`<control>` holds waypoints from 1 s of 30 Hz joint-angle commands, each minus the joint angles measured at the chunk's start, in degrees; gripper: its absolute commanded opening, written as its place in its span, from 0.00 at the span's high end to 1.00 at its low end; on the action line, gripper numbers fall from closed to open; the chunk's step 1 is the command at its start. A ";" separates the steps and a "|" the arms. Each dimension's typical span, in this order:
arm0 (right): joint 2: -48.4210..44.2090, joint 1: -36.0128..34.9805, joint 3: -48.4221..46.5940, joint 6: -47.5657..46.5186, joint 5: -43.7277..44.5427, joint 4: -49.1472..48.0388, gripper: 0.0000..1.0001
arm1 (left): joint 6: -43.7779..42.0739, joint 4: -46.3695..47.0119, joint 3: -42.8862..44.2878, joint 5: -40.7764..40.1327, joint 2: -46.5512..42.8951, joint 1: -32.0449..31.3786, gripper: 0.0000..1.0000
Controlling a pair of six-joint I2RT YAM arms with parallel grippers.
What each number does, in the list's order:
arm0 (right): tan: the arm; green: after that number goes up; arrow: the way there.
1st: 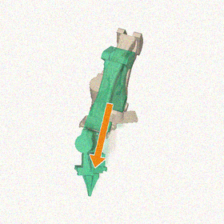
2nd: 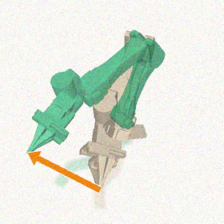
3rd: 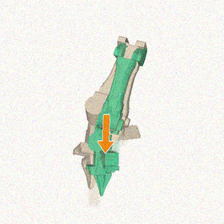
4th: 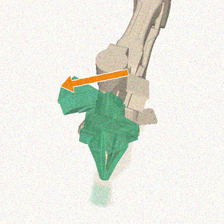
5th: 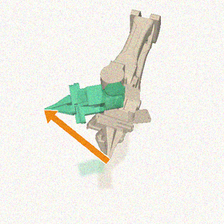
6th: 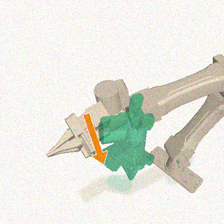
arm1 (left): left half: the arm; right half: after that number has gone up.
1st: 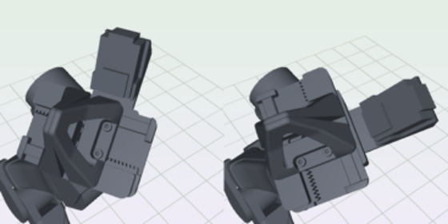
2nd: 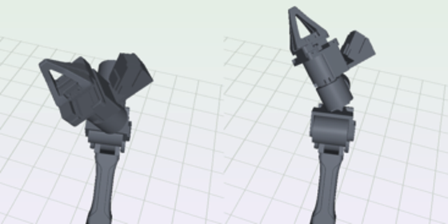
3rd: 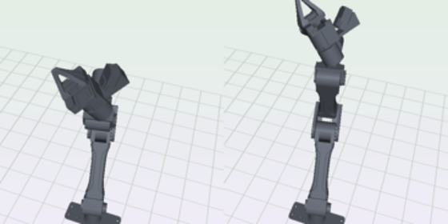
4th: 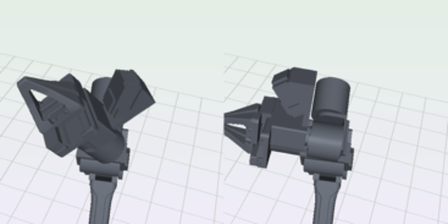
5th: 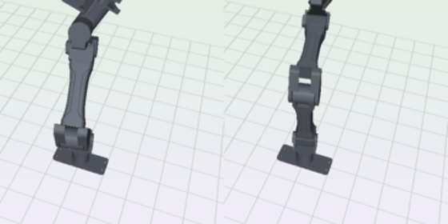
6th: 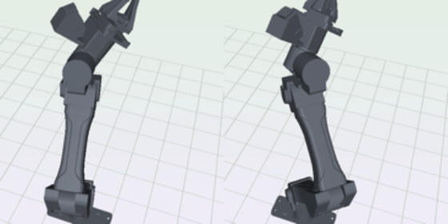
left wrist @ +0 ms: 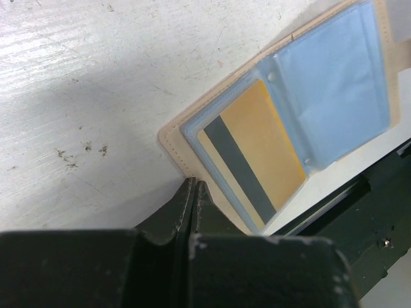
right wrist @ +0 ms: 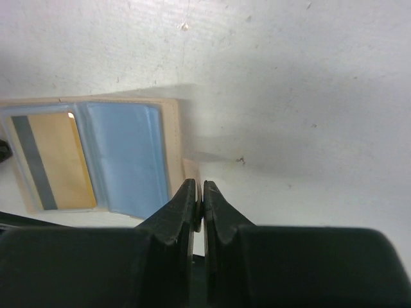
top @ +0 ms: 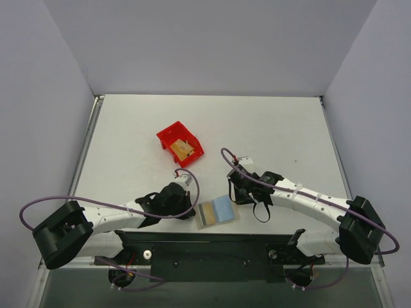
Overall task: Put the credit cards into the card holder
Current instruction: Close the card holder at the center of the board.
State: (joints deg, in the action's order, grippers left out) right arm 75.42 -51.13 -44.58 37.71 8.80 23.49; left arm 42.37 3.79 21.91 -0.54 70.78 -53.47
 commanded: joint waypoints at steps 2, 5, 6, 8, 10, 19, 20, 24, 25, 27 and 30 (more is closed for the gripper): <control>-6.59 4.54 -2.62 -2.64 0.70 2.09 1.00 | -1.15 1.75 1.90 0.54 0.23 0.30 1.00; -8.53 6.48 -3.15 -5.62 -4.38 1.04 1.00 | -1.32 1.31 2.26 0.36 -0.64 0.30 1.00; -8.97 7.09 -3.23 -6.07 -5.71 0.60 1.00 | -1.32 1.39 2.26 0.19 -0.65 0.39 1.00; -9.50 7.19 -3.24 -7.22 -10.88 -1.42 1.00 | -1.32 1.92 2.26 0.27 -0.47 0.39 1.00; -9.59 7.19 -2.88 -7.04 -17.99 -4.83 1.00 | -1.24 2.45 2.35 0.53 0.40 0.39 1.00; -6.16 5.61 0.45 -1.51 -32.34 -20.21 1.00 | -0.18 3.33 0.33 -0.08 0.15 0.39 1.00; -5.03 5.26 0.89 -0.46 -32.87 -21.19 1.00 | 0.08 3.15 0.24 -0.25 -0.29 0.39 1.00; -1.25 3.68 1.60 1.92 -35.16 -27.17 1.00 | 0.96 1.92 -1.08 -1.48 -2.58 0.47 1.00; -0.63 3.15 1.60 2.19 -35.51 -28.05 1.00 | 1.05 1.75 -1.52 -1.66 -3.45 0.56 1.00; 1.22 1.92 1.60 2.89 -36.39 -29.71 1.00 | 1.40 1.57 -2.31 -1.93 -4.33 0.74 1.00; 2.98 0.43 2.73 4.55 -38.33 -32.53 1.00 | 2.10 1.66 -3.10 -2.19 -4.60 1.00 1.00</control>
State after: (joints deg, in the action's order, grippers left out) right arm 76.95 -48.95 -43.44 39.33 -25.36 -2.55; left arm 43.13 4.47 19.44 -1.45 67.59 -53.08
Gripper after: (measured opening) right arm 0.024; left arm 0.020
